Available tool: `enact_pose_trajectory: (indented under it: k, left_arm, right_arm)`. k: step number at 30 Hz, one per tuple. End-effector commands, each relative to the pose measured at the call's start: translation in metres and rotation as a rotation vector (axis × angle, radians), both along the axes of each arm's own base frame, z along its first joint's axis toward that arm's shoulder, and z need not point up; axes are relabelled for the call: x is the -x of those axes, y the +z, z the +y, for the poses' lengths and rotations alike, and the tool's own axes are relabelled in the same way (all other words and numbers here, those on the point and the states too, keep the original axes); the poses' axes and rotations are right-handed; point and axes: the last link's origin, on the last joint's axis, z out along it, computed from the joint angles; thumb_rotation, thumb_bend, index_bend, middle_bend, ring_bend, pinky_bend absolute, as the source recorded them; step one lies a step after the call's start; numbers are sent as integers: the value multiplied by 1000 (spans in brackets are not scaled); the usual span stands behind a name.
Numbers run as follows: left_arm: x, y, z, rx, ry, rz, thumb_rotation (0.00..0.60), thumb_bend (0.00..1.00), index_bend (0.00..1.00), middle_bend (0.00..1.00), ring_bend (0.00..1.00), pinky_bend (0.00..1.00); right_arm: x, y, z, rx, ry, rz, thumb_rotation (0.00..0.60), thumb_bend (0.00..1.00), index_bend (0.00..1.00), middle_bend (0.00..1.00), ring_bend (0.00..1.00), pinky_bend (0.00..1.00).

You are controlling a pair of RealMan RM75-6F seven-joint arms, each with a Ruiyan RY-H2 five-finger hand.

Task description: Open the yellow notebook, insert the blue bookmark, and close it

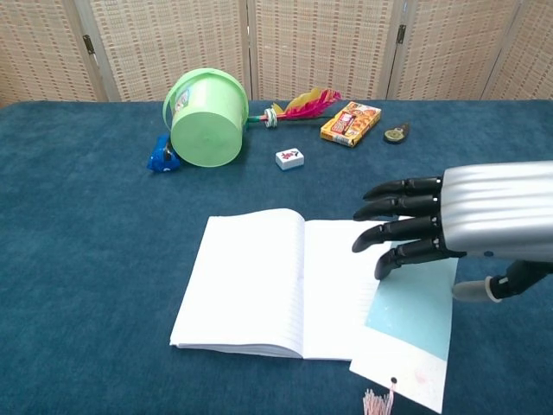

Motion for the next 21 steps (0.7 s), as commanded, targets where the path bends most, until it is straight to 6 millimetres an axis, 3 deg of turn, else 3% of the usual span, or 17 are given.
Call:
enact_pose_trajectory:
  k: [1,12,21]
  left_arm:
    - [0,0,0,0,0,0,600,292,179,61,167,225]
    - [-1,0,0,4,10,5,600,293,178,61,167,225]
    - [-2,-2,3,10,13,11,600,292,177,60,167,225]
  right_arm:
    - [-5,-9,-15,10,76,28,600,273,310,135,0,0]
    - [-16,-37,-52,-14,231,60,600,275,310,135,0,0]
    - [-24,-59,-68,-40,310,71,600,264,310,135,0,0]
